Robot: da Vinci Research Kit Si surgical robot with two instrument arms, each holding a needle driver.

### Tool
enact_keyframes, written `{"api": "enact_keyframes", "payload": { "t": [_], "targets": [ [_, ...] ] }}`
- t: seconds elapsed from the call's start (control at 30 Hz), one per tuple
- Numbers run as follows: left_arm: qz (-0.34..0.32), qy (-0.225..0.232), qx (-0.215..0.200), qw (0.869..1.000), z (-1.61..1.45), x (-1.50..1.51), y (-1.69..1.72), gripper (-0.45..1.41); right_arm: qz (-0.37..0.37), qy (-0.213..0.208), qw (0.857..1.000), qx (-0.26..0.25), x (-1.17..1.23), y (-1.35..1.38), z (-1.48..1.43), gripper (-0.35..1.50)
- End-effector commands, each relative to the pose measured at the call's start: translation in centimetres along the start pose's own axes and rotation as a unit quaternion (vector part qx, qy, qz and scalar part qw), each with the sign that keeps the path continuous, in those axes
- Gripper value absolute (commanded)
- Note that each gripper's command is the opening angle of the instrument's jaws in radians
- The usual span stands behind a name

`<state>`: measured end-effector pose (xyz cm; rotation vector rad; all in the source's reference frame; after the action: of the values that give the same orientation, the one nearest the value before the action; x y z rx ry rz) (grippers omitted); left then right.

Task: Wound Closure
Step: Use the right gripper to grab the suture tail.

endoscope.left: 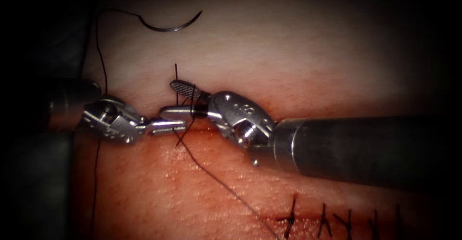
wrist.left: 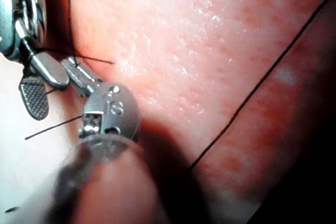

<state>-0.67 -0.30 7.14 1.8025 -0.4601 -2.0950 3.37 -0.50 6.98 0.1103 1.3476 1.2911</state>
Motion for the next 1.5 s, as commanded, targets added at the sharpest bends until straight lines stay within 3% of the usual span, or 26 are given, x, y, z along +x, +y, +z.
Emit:
{"api": "enact_keyframes", "payload": {
  "t": [0.03, 0.3, 0.6, 1.07, 1.3, 1.37, 1.47, 1.5],
  "targets": [
    [-0.001, 0.0, 0.0, 1.0, 0.07, -0.09, -0.02, -0.45, -0.001, 0.002, 1.0, -0.004, -0.03, 0.05, 0.08, 1.1],
    [-0.009, 0.0, 0.001, 1.0, 0.07, -0.16, -0.18, -0.45, 0.006, 0.008, 0.999, -0.034, 0.0, 0.18, 0.17, 1.05],
    [-0.013, -0.002, 0.003, 1.0, 0.13, -0.3, -0.21, -0.45, 0.025, 0.01, 0.998, -0.056, -0.02, 0.32, 0.22, 1.23],
    [-0.016, -0.002, 0.001, 1.0, 0.08, -0.32, -0.1, -0.45, 0.045, -0.016, 0.998, -0.05, -0.25, 0.3, 0.49, 1.18],
    [-0.017, -0.001, 0.0, 1.0, 0.04, -0.31, -0.06, -0.45, 0.049, -0.02, 0.997, -0.05, -0.29, 0.32, 0.48, 1.13],
    [-0.017, -0.001, 0.0, 1.0, 0.04, -0.31, -0.05, -0.45, 0.048, -0.02, 0.997, -0.049, -0.3, 0.32, 0.47, 1.06],
    [-0.017, -0.001, 0.0, 1.0, 0.04, -0.3, -0.05, -0.45, 0.048, -0.02, 0.997, -0.049, -0.3, 0.31, 0.46, 0.79],
    [-0.017, -0.001, 0.0, 1.0, 0.04, -0.3, -0.05, -0.45, 0.051, -0.022, 0.997, -0.05, -0.29, 0.31, 0.45, 0.43]
  ]
}}
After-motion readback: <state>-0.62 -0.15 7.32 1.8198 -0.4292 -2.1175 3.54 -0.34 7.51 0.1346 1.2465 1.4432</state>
